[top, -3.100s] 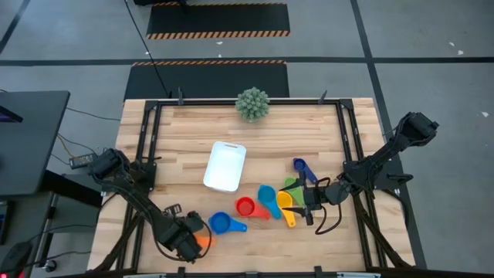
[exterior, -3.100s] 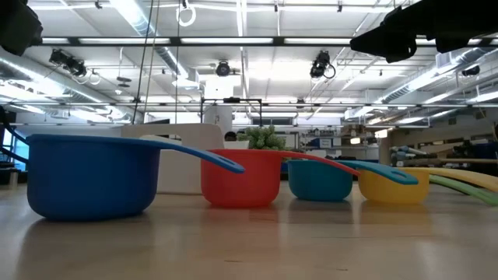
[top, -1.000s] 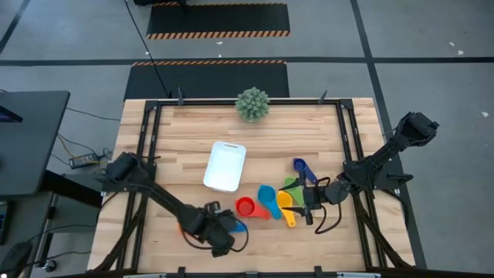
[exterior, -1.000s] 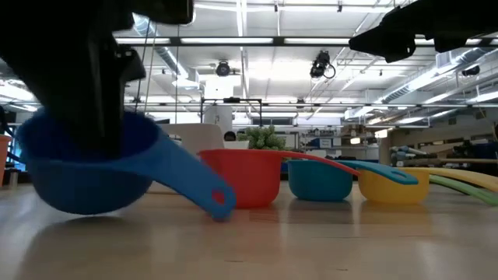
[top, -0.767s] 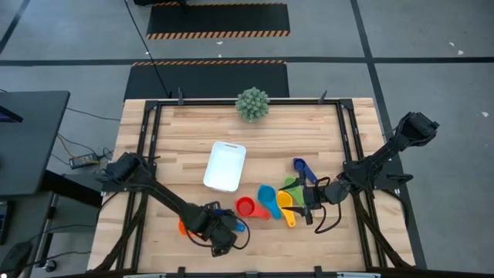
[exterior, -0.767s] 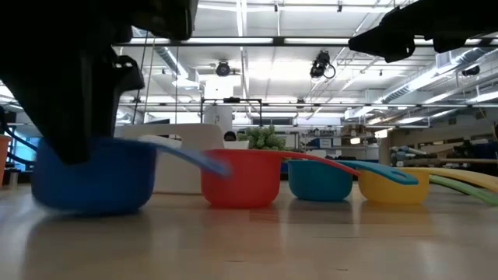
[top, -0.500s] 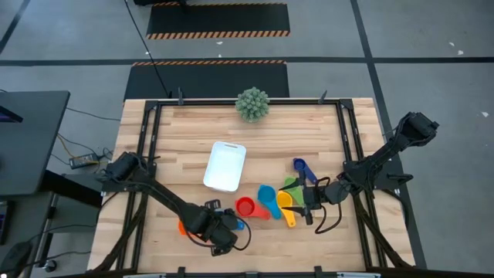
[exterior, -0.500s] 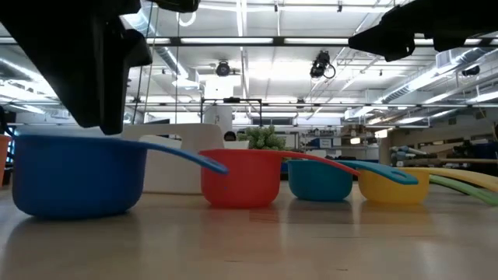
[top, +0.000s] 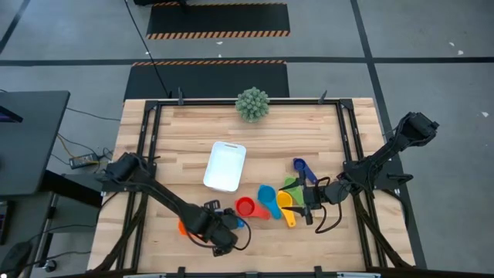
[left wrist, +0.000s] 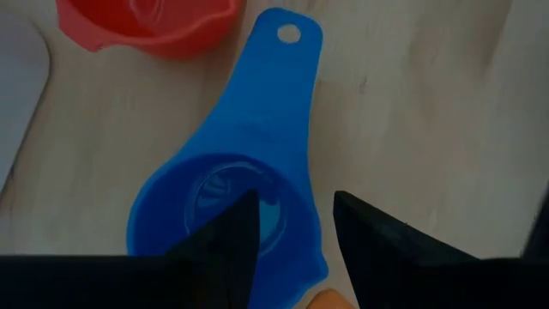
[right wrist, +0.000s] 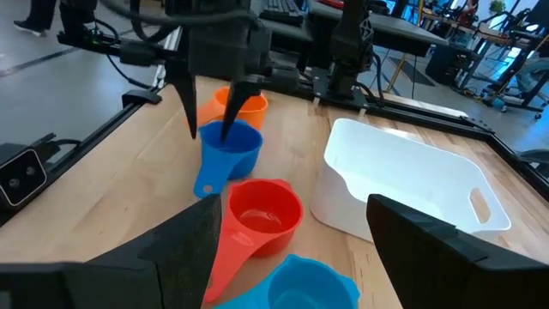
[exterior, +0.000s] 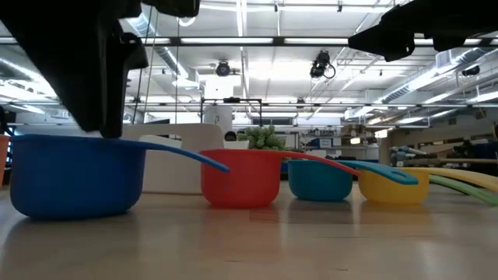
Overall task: Nest measuring cups in basket
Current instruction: Stack the blue measuring cup on the top of the orange measuring cup
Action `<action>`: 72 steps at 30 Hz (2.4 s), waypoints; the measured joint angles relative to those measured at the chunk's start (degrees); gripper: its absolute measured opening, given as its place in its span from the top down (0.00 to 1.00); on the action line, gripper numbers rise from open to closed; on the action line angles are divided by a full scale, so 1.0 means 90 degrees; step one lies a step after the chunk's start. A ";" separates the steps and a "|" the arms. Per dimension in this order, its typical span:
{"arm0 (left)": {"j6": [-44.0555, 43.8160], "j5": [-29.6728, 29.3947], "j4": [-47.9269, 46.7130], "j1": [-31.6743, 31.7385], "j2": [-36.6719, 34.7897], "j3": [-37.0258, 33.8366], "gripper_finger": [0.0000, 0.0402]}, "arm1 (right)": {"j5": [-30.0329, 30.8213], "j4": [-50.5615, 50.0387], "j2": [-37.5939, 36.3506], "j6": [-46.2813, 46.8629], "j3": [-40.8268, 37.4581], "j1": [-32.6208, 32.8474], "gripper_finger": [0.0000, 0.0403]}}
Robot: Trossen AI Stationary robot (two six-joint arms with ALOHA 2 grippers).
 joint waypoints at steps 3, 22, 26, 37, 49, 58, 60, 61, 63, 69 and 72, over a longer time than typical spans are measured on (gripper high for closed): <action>-0.0011 0.0064 -0.0005 -0.0010 0.0199 -0.0001 0.61 | 0.0000 0.0000 0.0000 0.0000 0.0000 0.0000 0.26; 0.0211 0.0287 -0.0179 0.0011 0.0295 -0.0002 0.95 | 0.0000 0.0039 0.0000 0.0006 0.0000 0.0000 0.26; 0.0293 0.0366 -0.0259 0.0039 0.0175 -0.0002 0.97 | 0.0000 0.0041 0.0000 0.0005 0.0000 0.0000 0.26; 0.1634 0.0563 -0.0504 -0.0217 -0.0772 -0.0002 0.97 | -0.0002 0.0043 0.0000 0.0007 0.0000 0.0000 0.26; 0.1827 -0.0231 -0.1684 -0.1641 -0.1141 -0.0005 0.98 | -0.0002 0.0053 0.0000 0.0036 0.0000 -0.0002 0.26; 0.1092 -0.0833 -0.2189 -0.2228 -0.0991 -0.0005 0.98 | -0.0005 0.0104 0.0000 0.0049 0.0000 0.0000 0.26; 0.1056 -0.0856 -0.2164 -0.2215 -0.0926 -0.0004 0.98 | -0.0005 0.0114 0.0000 0.0051 0.0000 -0.0002 0.26; 0.1062 -0.0854 -0.2169 -0.2192 -0.0884 -0.0002 0.98 | -0.0005 0.0128 0.0000 0.0049 0.0000 -0.0002 0.26; 0.1073 -0.0798 -0.2182 -0.2133 -0.0808 -0.0002 0.98 | -0.0008 0.0147 0.0000 0.0051 0.0000 -0.0001 0.26; 0.1088 -0.0472 -0.2231 -0.1932 -0.0707 -0.0003 0.98 | -0.0058 0.0148 0.0000 0.0039 0.0000 -0.0002 0.26; 0.1080 -0.0323 -0.2290 -0.1915 -0.0699 -0.0005 0.98 | -0.0065 0.0148 0.0000 0.0033 0.0000 -0.0002 0.26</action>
